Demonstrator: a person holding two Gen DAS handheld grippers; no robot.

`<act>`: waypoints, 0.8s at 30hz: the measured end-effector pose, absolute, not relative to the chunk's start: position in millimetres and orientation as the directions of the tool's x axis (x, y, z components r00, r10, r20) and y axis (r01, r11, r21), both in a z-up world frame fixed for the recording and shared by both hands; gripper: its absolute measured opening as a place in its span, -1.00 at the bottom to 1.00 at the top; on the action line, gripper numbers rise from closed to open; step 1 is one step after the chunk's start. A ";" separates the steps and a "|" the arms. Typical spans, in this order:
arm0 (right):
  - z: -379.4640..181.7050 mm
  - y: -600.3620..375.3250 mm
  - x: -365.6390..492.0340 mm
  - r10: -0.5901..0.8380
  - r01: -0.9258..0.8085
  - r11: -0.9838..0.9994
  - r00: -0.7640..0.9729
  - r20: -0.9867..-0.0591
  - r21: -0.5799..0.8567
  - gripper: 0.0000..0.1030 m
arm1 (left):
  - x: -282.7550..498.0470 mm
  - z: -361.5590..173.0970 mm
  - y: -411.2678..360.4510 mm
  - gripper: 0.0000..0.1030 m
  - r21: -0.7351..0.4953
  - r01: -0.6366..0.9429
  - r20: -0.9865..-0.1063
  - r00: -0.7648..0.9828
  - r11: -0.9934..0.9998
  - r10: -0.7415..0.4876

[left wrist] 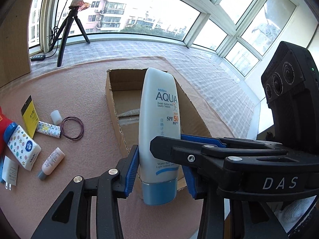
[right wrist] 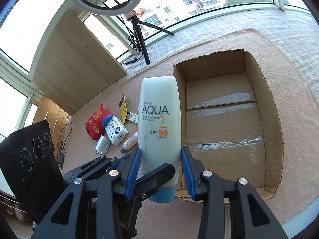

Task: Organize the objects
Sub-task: 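Carry the sunscreen tube with the left tool over the cardboard box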

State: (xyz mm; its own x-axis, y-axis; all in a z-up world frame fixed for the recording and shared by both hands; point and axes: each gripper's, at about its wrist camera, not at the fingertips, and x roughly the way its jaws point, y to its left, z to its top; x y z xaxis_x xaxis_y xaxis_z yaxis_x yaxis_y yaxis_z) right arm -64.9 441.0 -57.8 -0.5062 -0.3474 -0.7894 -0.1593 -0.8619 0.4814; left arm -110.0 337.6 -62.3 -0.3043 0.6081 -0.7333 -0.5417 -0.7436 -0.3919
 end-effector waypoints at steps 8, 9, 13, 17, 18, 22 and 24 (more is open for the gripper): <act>-70.8 470.4 -60.8 -0.332 -0.203 -0.854 -0.496 -0.802 0.478 -0.27 | -115.4 -76.1 376.8 -0.13 -0.404 -0.556 -0.744 -0.263 -0.726 0.615; -71.8 472.2 -59.8 -0.330 -0.205 -0.855 -0.495 -0.804 0.477 -0.27 | -118.5 -80.0 377.5 -0.13 -0.404 -0.556 -0.746 -0.258 -0.726 0.613; -73.7 474.7 -59.4 -0.324 -0.206 -0.858 -0.494 -0.806 0.471 -0.26 | -120.8 -83.0 382.4 -0.12 -0.392 -0.563 -0.756 -0.255 -0.728 0.604; -74.6 477.0 -59.2 -0.300 -0.224 -0.863 -0.494 -0.816 0.452 -0.02 | -114.6 -79.4 383.2 -0.05 -0.366 -0.575 -0.768 -0.258 -0.732 0.586; -73.8 477.3 -58.4 -0.292 -0.228 -0.864 -0.499 -0.816 0.449 0.00 | -114.1 -78.5 382.7 -0.02 -0.359 -0.576 -0.770 -0.262 -0.735 0.582; -71.4 477.8 -56.5 -0.272 -0.239 -0.867 -0.509 -0.817 0.438 0.01 | -111.9 -76.7 375.2 -0.02 -0.354 -0.569 -0.773 -0.269 -0.742 0.575; -70.5 476.6 -55.7 -0.271 -0.240 -0.866 -0.512 -0.815 0.439 0.01 | -111.7 -76.1 368.2 -0.02 -0.356 -0.566 -0.772 -0.270 -0.744 0.575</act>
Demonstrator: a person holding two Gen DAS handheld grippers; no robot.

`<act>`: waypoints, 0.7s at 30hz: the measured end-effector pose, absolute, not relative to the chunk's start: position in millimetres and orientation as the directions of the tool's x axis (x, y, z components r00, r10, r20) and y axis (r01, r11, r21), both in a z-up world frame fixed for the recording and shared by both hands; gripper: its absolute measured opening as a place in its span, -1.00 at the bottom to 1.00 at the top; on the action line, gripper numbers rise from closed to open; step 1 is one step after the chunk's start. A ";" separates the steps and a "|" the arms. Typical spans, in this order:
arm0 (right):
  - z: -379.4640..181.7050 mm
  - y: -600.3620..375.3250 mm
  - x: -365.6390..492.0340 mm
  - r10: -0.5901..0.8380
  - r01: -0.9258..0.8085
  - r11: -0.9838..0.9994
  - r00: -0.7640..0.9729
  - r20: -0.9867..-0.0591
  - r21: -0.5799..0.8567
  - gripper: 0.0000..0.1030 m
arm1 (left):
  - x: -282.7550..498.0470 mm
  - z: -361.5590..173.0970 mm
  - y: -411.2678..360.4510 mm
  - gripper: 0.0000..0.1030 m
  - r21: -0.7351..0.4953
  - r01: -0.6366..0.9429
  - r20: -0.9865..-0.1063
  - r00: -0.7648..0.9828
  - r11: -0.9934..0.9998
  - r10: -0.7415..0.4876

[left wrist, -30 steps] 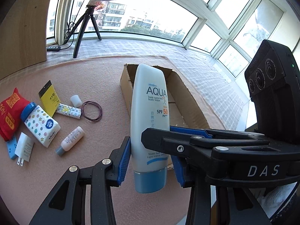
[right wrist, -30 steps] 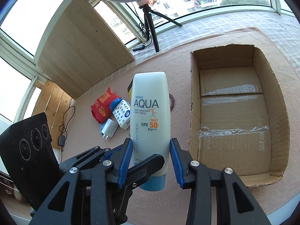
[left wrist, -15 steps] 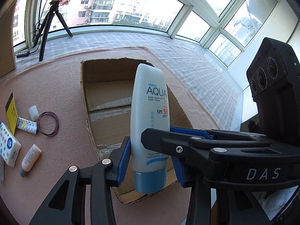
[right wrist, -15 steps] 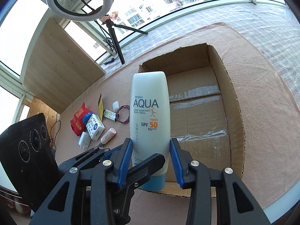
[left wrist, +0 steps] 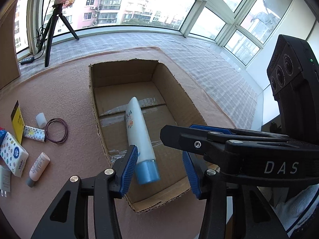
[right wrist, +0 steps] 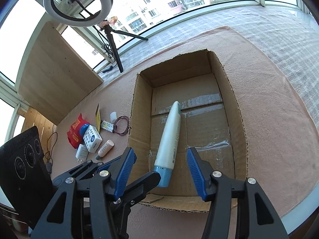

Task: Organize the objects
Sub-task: 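Carry the sunscreen tube with the left tool over the cardboard box, then lower the tube into the box and open the left tool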

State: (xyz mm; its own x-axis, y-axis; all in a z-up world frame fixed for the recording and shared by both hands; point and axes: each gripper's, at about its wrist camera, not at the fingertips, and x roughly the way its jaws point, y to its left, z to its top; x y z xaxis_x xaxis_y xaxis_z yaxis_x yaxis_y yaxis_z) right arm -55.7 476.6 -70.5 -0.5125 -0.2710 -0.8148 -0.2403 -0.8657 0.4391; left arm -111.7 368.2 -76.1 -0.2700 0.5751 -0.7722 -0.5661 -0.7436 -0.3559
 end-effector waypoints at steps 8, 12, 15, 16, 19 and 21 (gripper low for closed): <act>-57.0 456.7 -53.5 -0.265 -0.214 -0.874 -0.543 -0.797 0.436 0.00 | -93.9 -71.8 310.9 -0.02 -0.351 -0.526 -0.776 -0.301 -0.775 0.555; -47.5 431.7 -56.6 -0.284 -0.161 -0.886 -0.554 -0.783 0.436 0.00 | -82.9 -74.7 259.8 -0.02 -0.335 -0.475 -0.787 -0.334 -0.813 0.519; -41.4 405.3 -62.2 -0.306 -0.103 -0.898 -0.551 -0.777 0.427 0.00 | -79.0 -79.3 213.8 -0.02 -0.329 -0.407 -0.800 -0.359 -0.852 0.480; -40.8 395.6 -65.3 -0.317 -0.085 -0.900 -0.544 -0.777 0.427 0.00 | -77.1 -80.5 199.5 -0.02 -0.326 -0.386 -0.803 -0.368 -0.863 0.468; -42.8 367.3 -76.4 -0.355 -0.040 -0.900 -0.514 -0.781 0.435 0.00 | -72.5 -83.9 155.7 -0.02 -0.312 -0.324 -0.816 -0.390 -0.893 0.427; -47.8 348.3 -86.0 -0.367 -0.021 -0.902 -0.492 -0.790 0.432 0.00 | -70.5 -85.7 128.0 -0.02 -0.308 -0.283 -0.822 -0.402 -0.908 0.404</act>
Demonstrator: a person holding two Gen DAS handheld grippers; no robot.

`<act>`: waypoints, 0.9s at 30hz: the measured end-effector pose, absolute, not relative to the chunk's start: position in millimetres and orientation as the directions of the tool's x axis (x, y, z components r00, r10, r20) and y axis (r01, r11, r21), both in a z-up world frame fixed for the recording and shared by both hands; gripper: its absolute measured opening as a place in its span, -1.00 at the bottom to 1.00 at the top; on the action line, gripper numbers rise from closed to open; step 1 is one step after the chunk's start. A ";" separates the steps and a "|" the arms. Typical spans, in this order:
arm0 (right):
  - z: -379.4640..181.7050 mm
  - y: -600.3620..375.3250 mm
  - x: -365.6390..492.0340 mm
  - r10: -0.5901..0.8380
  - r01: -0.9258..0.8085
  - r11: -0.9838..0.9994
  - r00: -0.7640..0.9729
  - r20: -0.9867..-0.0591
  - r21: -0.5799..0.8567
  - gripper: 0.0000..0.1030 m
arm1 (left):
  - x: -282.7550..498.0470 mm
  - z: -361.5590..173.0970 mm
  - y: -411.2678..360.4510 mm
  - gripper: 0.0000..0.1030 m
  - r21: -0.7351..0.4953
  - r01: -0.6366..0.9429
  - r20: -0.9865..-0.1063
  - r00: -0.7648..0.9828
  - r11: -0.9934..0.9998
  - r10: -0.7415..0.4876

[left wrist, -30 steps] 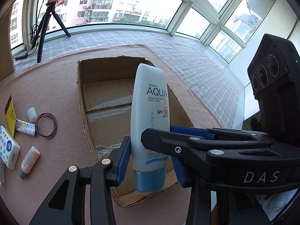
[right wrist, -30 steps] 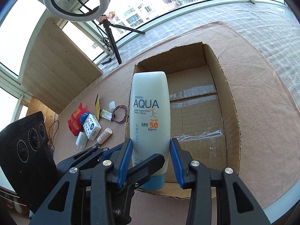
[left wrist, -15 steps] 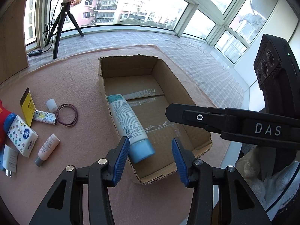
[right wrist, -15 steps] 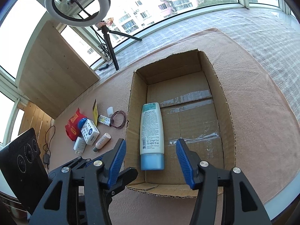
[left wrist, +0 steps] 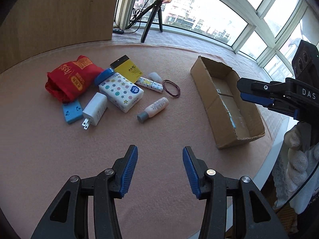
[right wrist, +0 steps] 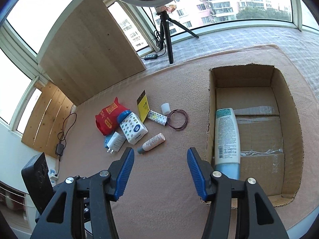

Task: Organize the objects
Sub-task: 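Lower the tube into the box and open the left tool, then move the left tool to the small white lotion bottle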

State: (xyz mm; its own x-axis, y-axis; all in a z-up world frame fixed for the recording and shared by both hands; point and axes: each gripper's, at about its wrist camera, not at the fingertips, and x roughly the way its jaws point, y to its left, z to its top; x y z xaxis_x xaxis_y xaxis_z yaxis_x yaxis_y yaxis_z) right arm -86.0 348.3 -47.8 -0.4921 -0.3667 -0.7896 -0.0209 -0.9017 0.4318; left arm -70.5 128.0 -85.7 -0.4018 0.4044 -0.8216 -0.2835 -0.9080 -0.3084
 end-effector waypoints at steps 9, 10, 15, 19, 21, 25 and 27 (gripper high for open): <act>-100.1 288.0 -142.2 -0.367 -0.063 -0.909 -0.350 -0.862 0.413 -0.15 | -58.2 -86.3 61.5 -0.02 -0.326 -0.204 -0.819 -0.427 -0.923 0.384; -104.5 285.6 -146.4 -0.339 -0.079 -0.919 -0.346 -0.875 0.387 -0.19 | -58.2 -86.1 59.9 -0.02 -0.326 -0.200 -0.819 -0.428 -0.924 0.382; -129.8 294.2 -166.6 -0.284 -0.187 -0.917 -0.312 -0.907 0.352 -0.28 | -57.7 -87.7 44.5 -0.02 -0.335 -0.183 -0.817 -0.433 -0.924 0.382; -142.7 302.5 -175.9 -0.260 -0.240 -0.911 -0.296 -0.919 0.335 -0.32 | -61.3 -89.5 38.7 -0.01 -0.339 -0.183 -0.816 -0.430 -0.923 0.386; -147.2 304.4 -179.2 -0.256 -0.253 -0.909 -0.290 -0.922 0.331 -0.36 | -63.4 -90.2 37.4 -0.01 -0.342 -0.184 -0.816 -0.428 -0.922 0.388; -157.2 304.2 -183.9 -0.253 -0.263 -0.909 -0.267 -0.930 0.323 -0.59 | -67.1 -91.8 37.1 -0.01 -0.345 -0.191 -0.818 -0.420 -0.919 0.394; -159.1 301.4 -183.4 -0.251 -0.257 -0.913 -0.261 -0.932 0.318 -0.64 | -69.0 -92.5 37.3 -0.01 -0.345 -0.196 -0.818 -0.417 -0.918 0.396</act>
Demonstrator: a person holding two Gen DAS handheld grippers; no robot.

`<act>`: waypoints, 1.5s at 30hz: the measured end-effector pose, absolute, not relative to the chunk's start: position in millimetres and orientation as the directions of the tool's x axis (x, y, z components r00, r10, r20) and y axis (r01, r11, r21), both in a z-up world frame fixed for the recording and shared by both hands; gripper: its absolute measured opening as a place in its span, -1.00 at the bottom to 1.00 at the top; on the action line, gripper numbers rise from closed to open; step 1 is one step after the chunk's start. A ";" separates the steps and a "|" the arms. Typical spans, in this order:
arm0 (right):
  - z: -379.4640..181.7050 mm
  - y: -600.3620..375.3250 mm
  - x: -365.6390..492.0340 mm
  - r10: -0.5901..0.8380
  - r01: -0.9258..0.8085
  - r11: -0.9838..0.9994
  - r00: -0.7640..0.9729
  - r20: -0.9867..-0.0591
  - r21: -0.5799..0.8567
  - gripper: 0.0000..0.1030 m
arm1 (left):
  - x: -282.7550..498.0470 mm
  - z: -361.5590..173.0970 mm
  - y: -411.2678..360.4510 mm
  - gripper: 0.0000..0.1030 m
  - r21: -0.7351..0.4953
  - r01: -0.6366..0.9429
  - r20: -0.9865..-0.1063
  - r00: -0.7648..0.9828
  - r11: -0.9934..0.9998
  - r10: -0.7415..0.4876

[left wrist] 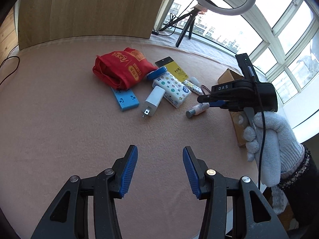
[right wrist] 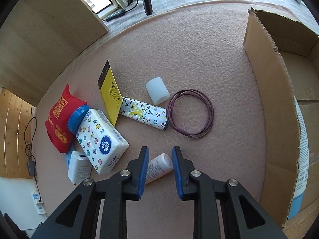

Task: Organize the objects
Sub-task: 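Move the left tool to the small white lotion bottle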

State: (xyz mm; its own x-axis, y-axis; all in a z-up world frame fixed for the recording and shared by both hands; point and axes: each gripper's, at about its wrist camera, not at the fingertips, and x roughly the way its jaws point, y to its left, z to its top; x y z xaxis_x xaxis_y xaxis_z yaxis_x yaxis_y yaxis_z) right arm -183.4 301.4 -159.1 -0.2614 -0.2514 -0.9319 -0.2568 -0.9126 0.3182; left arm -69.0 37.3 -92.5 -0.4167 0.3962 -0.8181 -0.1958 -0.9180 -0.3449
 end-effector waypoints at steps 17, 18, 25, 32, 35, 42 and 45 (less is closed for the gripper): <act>-167.2 233.9 -127.0 -0.485 -0.112 -0.860 -0.129 -0.865 0.499 -0.68 | -83.2 -129.6 96.3 -0.01 -0.298 -0.343 -0.856 -0.316 -0.891 0.409; -164.8 235.7 -124.1 -0.486 -0.108 -0.859 -0.139 -0.863 0.501 -0.68 | -83.9 -132.7 98.6 -0.01 -0.297 -0.346 -0.859 -0.310 -0.890 0.408; -129.1 285.7 -137.0 -0.369 -0.142 -0.892 -0.323 -0.872 0.430 -0.49 | -91.6 -142.9 111.6 -0.02 -0.259 -0.362 -0.871 -0.312 -0.895 0.379; -126.2 315.9 -175.9 -0.263 -0.114 -0.942 -0.335 -0.905 0.316 -0.49 | -99.7 -144.2 118.1 -0.02 -0.227 -0.374 -0.876 -0.324 -0.899 0.356; -130.9 319.2 -185.4 -0.245 -0.104 -0.951 -0.328 -0.912 0.293 -0.50 | -100.3 -142.4 119.1 -0.02 -0.227 -0.375 -0.873 -0.331 -0.899 0.359; -145.0 315.6 -204.8 -0.192 -0.083 -0.970 -0.307 -0.932 0.227 -0.49 | -101.7 -144.4 119.8 -0.02 -0.223 -0.370 -0.878 -0.327 -0.902 0.351; -151.5 312.9 -209.3 -0.194 -0.073 -0.972 -0.286 -0.939 0.223 -0.49 | -101.8 -145.6 118.7 -0.02 -0.221 -0.365 -0.880 -0.325 -0.904 0.346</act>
